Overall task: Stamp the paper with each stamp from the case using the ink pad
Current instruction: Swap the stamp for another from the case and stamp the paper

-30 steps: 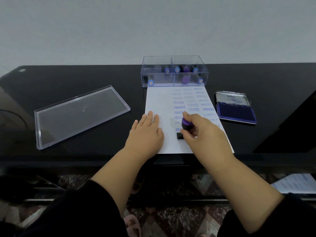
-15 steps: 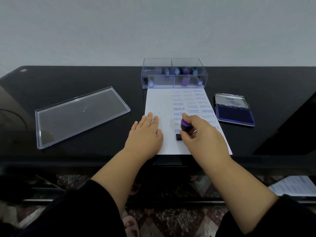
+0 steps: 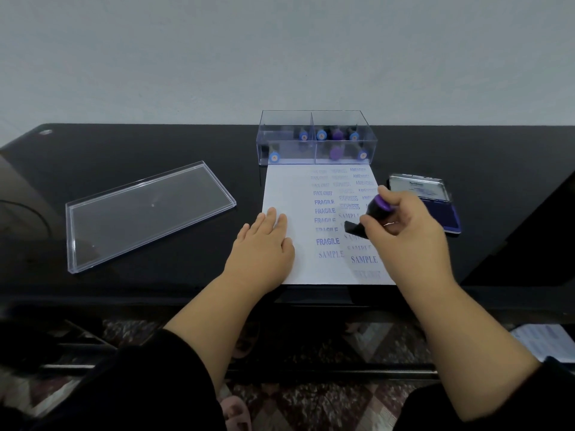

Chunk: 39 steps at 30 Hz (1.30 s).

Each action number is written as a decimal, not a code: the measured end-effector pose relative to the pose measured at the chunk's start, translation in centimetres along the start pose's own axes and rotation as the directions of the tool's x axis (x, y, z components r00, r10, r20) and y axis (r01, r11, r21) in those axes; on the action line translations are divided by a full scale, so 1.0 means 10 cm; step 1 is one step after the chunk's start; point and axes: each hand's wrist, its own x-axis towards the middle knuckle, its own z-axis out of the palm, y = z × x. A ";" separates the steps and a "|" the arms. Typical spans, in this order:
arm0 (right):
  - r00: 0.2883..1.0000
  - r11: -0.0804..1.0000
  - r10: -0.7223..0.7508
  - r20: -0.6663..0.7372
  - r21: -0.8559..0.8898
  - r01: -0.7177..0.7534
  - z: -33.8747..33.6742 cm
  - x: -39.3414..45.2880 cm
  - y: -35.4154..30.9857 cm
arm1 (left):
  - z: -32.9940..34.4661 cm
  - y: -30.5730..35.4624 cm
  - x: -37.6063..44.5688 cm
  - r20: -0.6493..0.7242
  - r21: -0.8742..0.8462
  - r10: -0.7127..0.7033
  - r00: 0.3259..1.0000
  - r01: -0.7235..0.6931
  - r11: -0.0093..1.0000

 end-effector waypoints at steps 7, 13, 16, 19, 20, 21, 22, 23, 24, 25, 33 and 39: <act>1.000 1.000 -0.007 0.009 0.003 0.007 -0.03 0.03 0.04 | 0.00 0.00 0.00 0.000 0.010 -0.001 1.000 0.001 1.000; 1.000 1.000 -0.019 0.013 0.003 0.019 -0.02 0.03 0.05 | -0.01 0.00 0.00 0.008 0.014 0.001 1.000 -0.001 1.000; 1.000 1.000 -0.021 0.018 -0.002 0.021 -0.02 0.03 0.05 | -0.01 0.00 -0.01 0.013 0.016 0.001 1.000 -0.002 1.000; 0.999 1.000 -0.025 0.020 -0.002 0.025 -0.01 0.03 0.05 | -0.01 0.00 0.00 0.016 0.018 0.001 1.000 -0.001 1.000; 0.999 1.000 -0.025 0.023 -0.001 0.025 -0.01 0.03 0.05 | -0.01 0.00 0.00 0.015 0.018 0.001 1.000 -0.001 1.000; 0.999 1.000 -0.025 0.027 0.000 0.025 -0.01 0.03 0.04 | -0.01 0.00 0.00 0.015 0.019 0.000 1.000 -0.001 1.000; 0.999 1.000 -0.027 0.031 0.002 0.027 -0.01 0.03 0.04 | -0.01 0.00 0.00 0.014 0.022 0.001 1.000 -0.001 1.000; 0.999 1.000 -0.028 0.035 0.000 0.028 0.00 0.03 0.04 | -0.01 0.00 0.00 0.014 0.025 0.001 1.000 -0.002 1.000; 0.999 1.000 -0.029 0.038 -0.004 0.030 0.00 0.03 0.04 | -0.01 0.00 0.00 0.014 0.026 0.002 1.000 -0.003 1.000; 0.999 0.999 -0.030 0.039 -0.009 0.031 0.00 0.03 0.04 | -0.01 0.00 0.00 0.014 0.025 0.003 1.000 -0.004 1.000; 0.998 0.999 -0.030 0.049 -0.032 0.032 0.00 0.03 0.03 | -0.01 0.00 0.00 0.007 0.006 0.001 1.000 -0.001 1.000; 0.998 0.999 -0.027 0.051 -0.032 0.029 0.01 0.03 0.05 | 0.00 0.00 -0.01 -0.003 0.000 -0.001 1.000 0.001 1.000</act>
